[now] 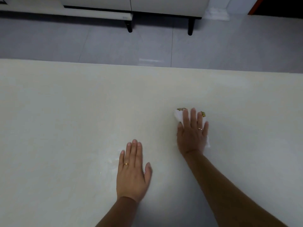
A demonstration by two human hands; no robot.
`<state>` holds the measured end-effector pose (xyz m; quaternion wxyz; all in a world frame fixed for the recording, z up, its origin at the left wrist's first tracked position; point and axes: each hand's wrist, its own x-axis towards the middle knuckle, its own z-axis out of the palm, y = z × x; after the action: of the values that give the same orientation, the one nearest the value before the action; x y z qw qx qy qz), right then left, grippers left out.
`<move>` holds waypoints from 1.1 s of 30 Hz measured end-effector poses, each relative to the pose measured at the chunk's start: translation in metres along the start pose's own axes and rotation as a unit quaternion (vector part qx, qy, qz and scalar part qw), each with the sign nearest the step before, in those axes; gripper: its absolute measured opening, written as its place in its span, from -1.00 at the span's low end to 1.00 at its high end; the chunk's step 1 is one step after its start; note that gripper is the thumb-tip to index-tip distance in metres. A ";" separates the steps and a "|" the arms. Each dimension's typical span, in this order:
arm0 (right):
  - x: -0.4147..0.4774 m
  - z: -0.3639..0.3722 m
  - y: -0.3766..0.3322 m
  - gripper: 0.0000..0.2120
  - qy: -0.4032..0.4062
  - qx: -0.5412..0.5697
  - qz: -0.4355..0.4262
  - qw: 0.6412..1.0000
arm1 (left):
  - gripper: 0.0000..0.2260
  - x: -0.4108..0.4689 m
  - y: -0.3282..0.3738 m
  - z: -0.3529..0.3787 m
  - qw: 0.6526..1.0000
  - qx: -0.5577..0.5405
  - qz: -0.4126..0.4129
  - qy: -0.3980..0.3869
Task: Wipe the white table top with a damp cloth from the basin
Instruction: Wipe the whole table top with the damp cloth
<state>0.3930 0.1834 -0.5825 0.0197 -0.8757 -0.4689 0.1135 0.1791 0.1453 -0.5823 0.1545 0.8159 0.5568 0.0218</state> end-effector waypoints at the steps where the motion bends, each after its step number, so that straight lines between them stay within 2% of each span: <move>1: -0.006 0.002 -0.011 -0.45 -0.002 0.001 0.019 1.000 | -0.42 0.000 0.000 0.000 1.000 0.003 0.000 -0.002; 3: -0.027 0.009 -0.035 -0.44 -0.011 -0.016 -0.021 1.000 | -0.42 -0.001 -0.001 0.000 1.000 0.011 0.000 -0.005; 5: -0.050 0.013 -0.046 -0.46 -0.024 -0.044 -0.129 0.990 | -0.42 -0.001 -0.001 0.001 1.000 0.019 -0.002 -0.006; 8: -0.047 0.004 -0.017 -0.47 -0.032 -0.070 -0.244 0.967 | -0.42 -0.001 0.000 0.000 1.000 0.010 0.000 0.002; 10: -0.036 -0.003 0.016 -0.45 -0.029 -0.063 -0.208 0.976 | -0.42 0.000 0.000 -0.001 1.000 0.002 0.000 0.005; 12: -0.027 -0.008 0.042 -0.41 -0.034 -0.041 -0.116 0.992 | -0.42 0.000 0.000 0.000 1.000 0.004 -0.002 0.006; 16: -0.039 0.002 0.020 -0.44 -0.011 -0.020 0.006 1.000 | -0.42 0.000 0.001 0.002 1.000 0.010 -0.004 0.009; 18: -0.061 0.010 -0.009 -0.43 -0.011 -0.035 -0.026 0.999 | -0.42 0.000 0.001 0.003 1.000 0.015 -0.003 0.011; 20: -0.086 0.014 -0.025 -0.45 -0.015 -0.062 -0.116 0.991 | -0.43 0.000 0.000 0.003 1.000 0.020 -0.005 0.009; 23: -0.087 0.007 -0.003 -0.46 -0.025 -0.066 -0.230 0.971 | -0.44 -0.001 -0.001 0.003 1.000 0.015 -0.001 0.015; 24: -0.083 0.004 0.012 -0.46 -0.021 -0.063 -0.240 0.968 | -0.44 -0.001 -0.001 0.004 1.000 0.016 -0.002 0.016; 25: -0.078 0.002 0.028 -0.47 -0.018 -0.054 -0.221 0.974 | -0.44 -0.001 -0.001 0.004 1.000 0.016 -0.002 0.018; 27: -0.070 -0.002 0.054 -0.48 -0.017 -0.028 -0.125 0.992 | -0.44 -0.002 0.000 0.004 1.000 0.013 -0.001 0.028; 30: -0.078 0.006 0.042 -0.46 -0.008 -0.007 0.028 1.000 | -0.44 -0.002 0.000 0.005 0.999 0.009 -0.001 0.037; 31: -0.087 0.009 0.025 -0.45 -0.009 -0.012 0.044 0.999 | -0.44 -0.003 0.001 0.006 0.999 0.009 -0.001 0.038; 33: -0.116 0.018 -0.008 -0.46 0.000 -0.038 -0.027 0.999 | -0.43 -0.004 0.001 0.006 0.999 0.010 -0.001 0.041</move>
<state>0.3208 0.0907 -0.5776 -0.0108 -0.8630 -0.4960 0.0951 0.1796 0.1403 -0.5877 0.1236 0.8154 0.5633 0.0501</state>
